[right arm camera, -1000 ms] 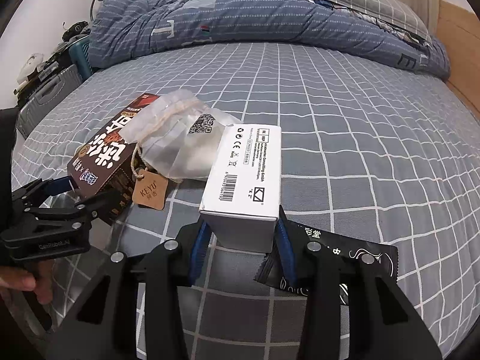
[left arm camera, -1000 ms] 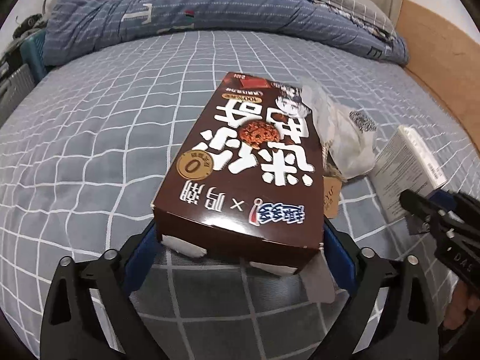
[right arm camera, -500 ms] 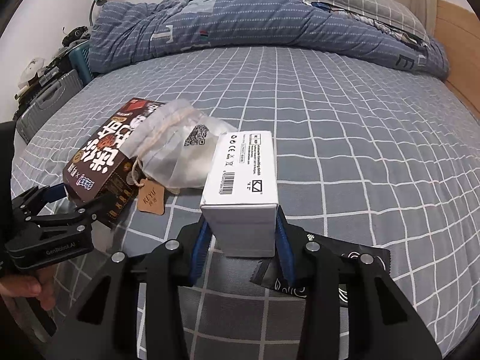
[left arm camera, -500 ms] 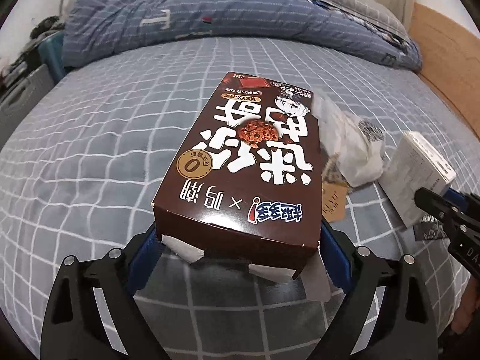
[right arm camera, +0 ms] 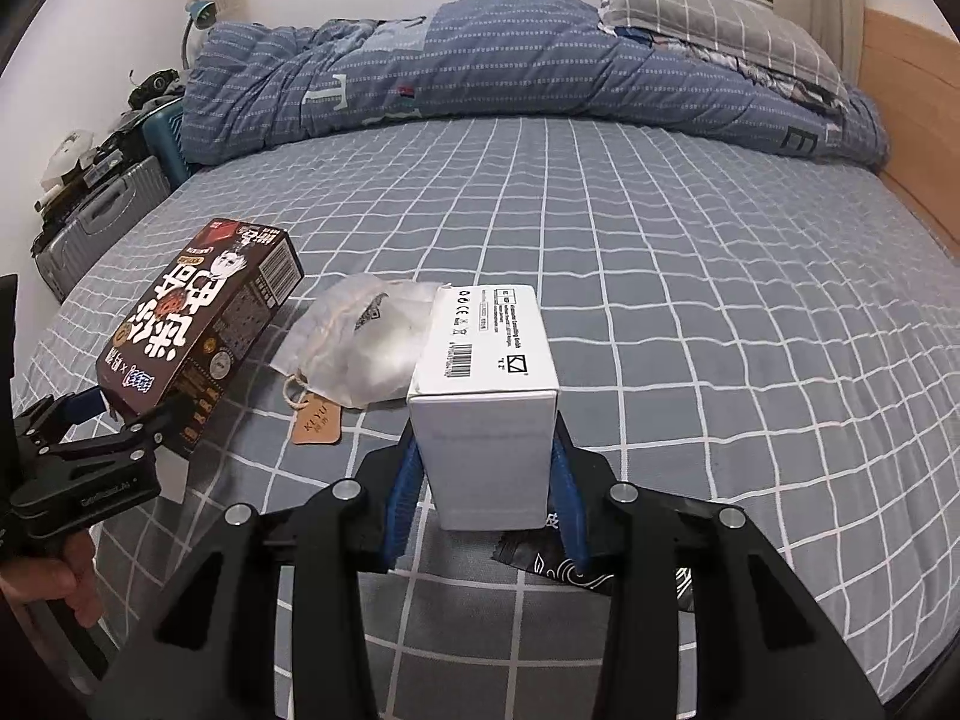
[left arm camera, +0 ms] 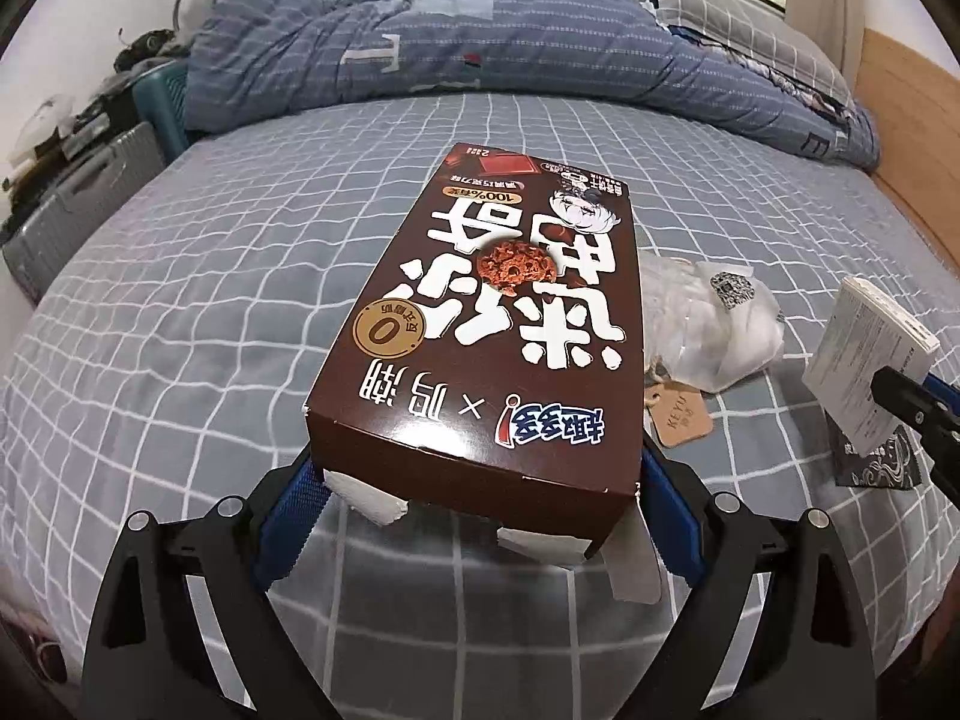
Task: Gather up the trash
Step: 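Lift the snack box and white box and carry both over the bin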
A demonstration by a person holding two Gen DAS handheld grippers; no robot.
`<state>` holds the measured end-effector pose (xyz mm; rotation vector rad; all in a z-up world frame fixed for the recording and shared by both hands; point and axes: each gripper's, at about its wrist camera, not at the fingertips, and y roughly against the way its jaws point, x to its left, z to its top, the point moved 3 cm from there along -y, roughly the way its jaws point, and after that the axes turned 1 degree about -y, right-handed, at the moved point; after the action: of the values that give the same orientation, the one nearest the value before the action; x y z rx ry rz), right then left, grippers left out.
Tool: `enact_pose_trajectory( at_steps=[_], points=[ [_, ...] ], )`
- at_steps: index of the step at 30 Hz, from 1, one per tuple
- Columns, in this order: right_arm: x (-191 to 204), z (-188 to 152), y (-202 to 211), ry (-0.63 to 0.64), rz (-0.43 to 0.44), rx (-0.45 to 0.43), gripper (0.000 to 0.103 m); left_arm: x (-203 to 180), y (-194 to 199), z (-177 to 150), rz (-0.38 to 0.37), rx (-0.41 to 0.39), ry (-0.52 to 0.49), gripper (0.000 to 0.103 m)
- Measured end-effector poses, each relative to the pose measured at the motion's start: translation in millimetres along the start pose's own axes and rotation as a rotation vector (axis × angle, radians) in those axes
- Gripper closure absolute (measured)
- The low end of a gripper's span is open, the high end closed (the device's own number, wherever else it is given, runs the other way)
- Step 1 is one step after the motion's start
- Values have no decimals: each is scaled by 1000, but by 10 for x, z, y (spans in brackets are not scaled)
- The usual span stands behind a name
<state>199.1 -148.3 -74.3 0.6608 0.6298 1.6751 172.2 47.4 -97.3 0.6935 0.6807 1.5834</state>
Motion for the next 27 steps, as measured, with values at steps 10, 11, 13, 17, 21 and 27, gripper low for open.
enact_pose_trajectory(
  at_steps=[10, 11, 13, 17, 21, 27],
  points=[
    [-12, -186, 278, -8, -34, -30, 66, 65, 219, -252, -10, 4, 38, 13],
    [-18, -209, 310, -11, -37, -33, 66, 68, 263, -269, -13, -1, 44, 13],
    [-34, -256, 363, -19, -35, -30, 66, 65, 336, -293, -18, -13, 49, 13],
    [-17, -365, 464, -22, -30, -23, 66, 33, 428, -387, -27, -15, 55, 13],
    [24, -470, 579, -11, -25, -25, 66, 18, 506, -507, -35, -7, 67, 13],
    [92, -596, 759, 3, -26, -33, 66, 51, 687, -657, -40, -11, 77, 13]
  ],
)
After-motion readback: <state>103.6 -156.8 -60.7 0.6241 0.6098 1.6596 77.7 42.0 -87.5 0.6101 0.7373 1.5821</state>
